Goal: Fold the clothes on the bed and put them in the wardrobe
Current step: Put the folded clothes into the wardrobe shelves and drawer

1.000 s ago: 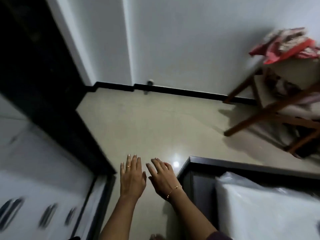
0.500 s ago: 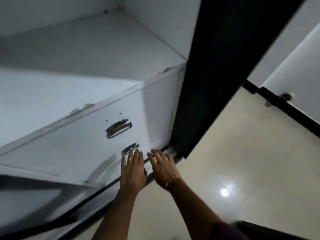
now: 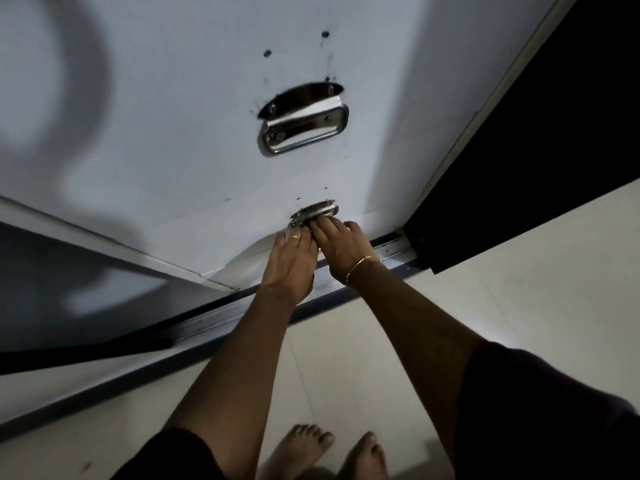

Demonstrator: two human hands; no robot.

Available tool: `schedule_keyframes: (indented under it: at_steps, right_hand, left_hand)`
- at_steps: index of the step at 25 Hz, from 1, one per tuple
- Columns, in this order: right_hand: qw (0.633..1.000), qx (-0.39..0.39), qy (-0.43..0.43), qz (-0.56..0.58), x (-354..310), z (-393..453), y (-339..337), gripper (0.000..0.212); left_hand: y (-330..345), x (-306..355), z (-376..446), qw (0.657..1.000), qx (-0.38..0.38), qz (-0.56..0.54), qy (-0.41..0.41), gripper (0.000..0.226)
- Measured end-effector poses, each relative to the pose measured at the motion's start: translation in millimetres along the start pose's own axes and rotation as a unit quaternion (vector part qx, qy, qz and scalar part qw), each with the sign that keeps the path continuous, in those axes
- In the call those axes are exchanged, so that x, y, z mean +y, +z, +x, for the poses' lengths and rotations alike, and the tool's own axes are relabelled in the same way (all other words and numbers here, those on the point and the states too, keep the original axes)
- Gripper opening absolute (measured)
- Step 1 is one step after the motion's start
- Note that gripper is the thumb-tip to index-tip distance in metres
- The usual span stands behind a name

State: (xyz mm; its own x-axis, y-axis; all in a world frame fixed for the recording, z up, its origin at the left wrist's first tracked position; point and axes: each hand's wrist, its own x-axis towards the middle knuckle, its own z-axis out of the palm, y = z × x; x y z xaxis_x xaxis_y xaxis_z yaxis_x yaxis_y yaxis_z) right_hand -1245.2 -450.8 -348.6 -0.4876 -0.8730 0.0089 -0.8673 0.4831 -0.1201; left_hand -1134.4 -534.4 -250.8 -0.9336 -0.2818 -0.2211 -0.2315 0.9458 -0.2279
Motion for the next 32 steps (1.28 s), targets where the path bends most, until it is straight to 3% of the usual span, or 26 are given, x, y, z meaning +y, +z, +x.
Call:
schedule_keyframes:
  at_steps: [5, 8, 11, 13, 19, 23, 26, 28, 32]
  right_hand:
    - [0.998, 0.044, 0.041, -0.021, -2.4, 1.7, 1.9, 0.069]
    - [0.997, 0.065, 0.043, 0.000, -5.6, 4.7, 3.1, 0.055]
    - [0.991, 0.112, 0.067, 0.008, -4.0, 12.9, -1.3, 0.081]
    - [0.989, 0.129, 0.073, 0.008, -6.0, 15.5, -4.6, 0.090]
    - [0.988, 0.126, 0.094, 0.000, -17.8, -34.6, -18.1, 0.091]
    - [0.989, 0.078, 0.128, -0.008, -24.4, -132.4, -2.6, 0.122]
    - [0.988, 0.069, 0.137, -0.007, -27.3, -214.6, 9.8, 0.115]
    - [0.986, 0.056, 0.153, 0.017, -26.9, -240.0, 18.0, 0.115]
    - [0.981, 0.040, 0.185, 0.041, -21.1, -279.3, 11.9, 0.130]
  left_hand:
    - [1.3, 12.8, -3.1, 0.997, 0.055, -0.018, -0.054, 0.063]
    - [-8.3, 15.9, 3.6, 0.989, 0.083, -0.035, -0.119, 0.076]
    - [-13.4, 16.3, 14.6, 0.980, 0.099, -0.056, -0.160, 0.102]
    - [-14.3, 20.4, 10.8, 0.981, 0.086, -0.045, -0.170, 0.097]
    - [-11.6, 48.7, -28.5, 0.987, 0.102, 0.000, -0.127, 0.066]
    - [21.5, 95.1, -99.1, 0.993, 0.112, 0.015, -0.038, 0.051]
    - [49.3, 137.4, -156.4, 0.989, 0.148, 0.011, 0.017, 0.040]
    - [54.5, 158.2, -174.2, 0.990, 0.136, -0.007, 0.025, 0.046]
    - [41.9, 187.6, -204.1, 0.990, 0.125, -0.055, 0.021, 0.081]
